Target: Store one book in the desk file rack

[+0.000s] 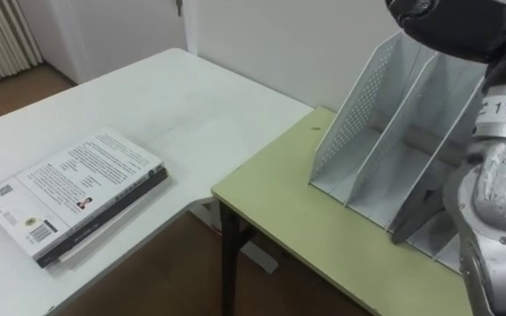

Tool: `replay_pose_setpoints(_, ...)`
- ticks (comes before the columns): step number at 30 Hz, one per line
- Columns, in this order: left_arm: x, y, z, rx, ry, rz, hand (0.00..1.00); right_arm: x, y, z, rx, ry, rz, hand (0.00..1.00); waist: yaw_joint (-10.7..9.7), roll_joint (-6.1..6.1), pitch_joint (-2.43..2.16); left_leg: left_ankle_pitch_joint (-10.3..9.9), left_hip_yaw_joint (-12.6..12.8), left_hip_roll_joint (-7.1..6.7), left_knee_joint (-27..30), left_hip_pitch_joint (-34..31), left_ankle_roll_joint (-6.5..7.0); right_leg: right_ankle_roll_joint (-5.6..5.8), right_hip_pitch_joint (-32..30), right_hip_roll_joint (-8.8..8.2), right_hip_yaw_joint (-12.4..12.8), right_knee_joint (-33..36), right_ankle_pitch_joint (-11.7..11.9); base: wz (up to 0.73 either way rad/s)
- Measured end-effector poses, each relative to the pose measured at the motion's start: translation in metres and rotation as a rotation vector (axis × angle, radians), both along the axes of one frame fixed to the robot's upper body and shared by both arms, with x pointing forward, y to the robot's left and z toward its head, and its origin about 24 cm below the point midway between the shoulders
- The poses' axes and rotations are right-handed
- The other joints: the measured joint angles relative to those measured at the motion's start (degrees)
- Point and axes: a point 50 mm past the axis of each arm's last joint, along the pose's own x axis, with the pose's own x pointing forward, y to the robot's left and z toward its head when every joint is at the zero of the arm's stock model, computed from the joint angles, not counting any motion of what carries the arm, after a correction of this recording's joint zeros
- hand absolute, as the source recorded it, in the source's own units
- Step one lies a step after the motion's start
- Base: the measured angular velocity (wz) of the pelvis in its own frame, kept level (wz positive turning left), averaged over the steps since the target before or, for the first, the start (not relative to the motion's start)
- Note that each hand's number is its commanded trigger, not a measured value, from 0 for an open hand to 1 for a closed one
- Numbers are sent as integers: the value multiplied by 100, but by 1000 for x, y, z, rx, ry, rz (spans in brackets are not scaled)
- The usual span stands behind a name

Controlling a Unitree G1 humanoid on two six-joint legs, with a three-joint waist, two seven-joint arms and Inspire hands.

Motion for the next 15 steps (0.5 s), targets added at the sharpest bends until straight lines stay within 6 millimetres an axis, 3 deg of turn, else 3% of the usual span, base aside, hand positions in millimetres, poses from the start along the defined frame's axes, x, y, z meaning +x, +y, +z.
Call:
replay_pose_setpoints(4,-1,0,0,-9,2,-5,0,6,26,-24,-124,179,237,0,2,4,5,0,74,19,-12,35,-1,-9,18,-11,73,33,5,-9)
replay_pose_setpoints(8,5,1,1,-24,-10,-24,0,8,49,-42,-210,343,499,0,13,-52,56,-2,108,38,-12,21,-3,-13,-60,-8,93,85,5,-2)
replay_pose_setpoints(12,8,6,3,-52,-3,-36,0,5,64,-59,-332,465,707,0,39,-100,30,-4,97,75,-11,-73,-6,-17,-76,-1,96,70,18,2)
replay_pose_setpoints(15,13,6,4,-66,5,-43,0,-5,75,-87,-423,621,855,0,175,-131,24,-5,121,87,-26,-58,-8,-21,-74,3,93,82,20,-3)
